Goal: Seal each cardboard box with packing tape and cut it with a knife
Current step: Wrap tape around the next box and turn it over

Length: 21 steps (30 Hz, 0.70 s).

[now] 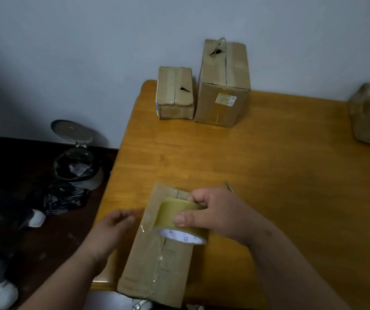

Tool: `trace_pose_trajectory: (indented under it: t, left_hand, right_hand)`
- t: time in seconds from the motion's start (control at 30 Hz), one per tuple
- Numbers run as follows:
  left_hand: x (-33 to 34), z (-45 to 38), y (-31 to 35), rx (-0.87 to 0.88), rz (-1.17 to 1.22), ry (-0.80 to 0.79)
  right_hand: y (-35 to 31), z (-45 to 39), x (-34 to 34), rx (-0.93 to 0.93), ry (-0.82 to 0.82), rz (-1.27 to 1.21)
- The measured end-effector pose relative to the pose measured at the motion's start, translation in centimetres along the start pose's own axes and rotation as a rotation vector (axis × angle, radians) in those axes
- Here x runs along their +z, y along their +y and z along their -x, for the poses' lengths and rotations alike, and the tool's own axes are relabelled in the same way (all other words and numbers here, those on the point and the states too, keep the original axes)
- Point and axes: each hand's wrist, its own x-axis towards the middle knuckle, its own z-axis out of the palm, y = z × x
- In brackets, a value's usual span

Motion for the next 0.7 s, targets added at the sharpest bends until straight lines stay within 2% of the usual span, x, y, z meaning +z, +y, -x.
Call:
trace_pose_trajectory:
  t: [0.07, 0.13, 0.17, 0.37, 0.47, 0.57, 0.7]
  left_hand:
    - [0.1, 1.0, 1.9, 0.079, 0.121, -0.156]
    - [0.5, 2.0, 3.4, 0.113, 0.090, -0.331]
    - [0.9, 2.4, 3.6, 0.138, 0.051, -0.358]
    - [2.9, 3.2, 2.0, 0.392, -0.273, -0.070]
    - [2.7, 2.7, 1.5, 0.399, -0.335, -0.017]
    - [2.6, 2.5, 1.2, 0.412, -0.342, 0.008]
    - [2.7, 2.5, 1.3, 0.431, -0.365, -0.019]
  right_hand:
    - [-0.1, -0.1, 1.0, -0.012, 0.005, -0.052]
    - [-0.3, 0.0, 1.8, -0.021, 0.015, -0.096]
    - [-0.1, 0.1, 2.0, -0.029, 0.024, -0.097]
    - [0.6, 1.1, 2.0, -0.005, 0.034, -0.124]
    - [0.5, 2.1, 0.3, 0.027, 0.020, 0.002]
    - [1.5, 3.3, -1.9, 0.157, 0.020, 0.170]
    - [3.9, 3.5, -1.5, 0.321, 0.017, 0.198]
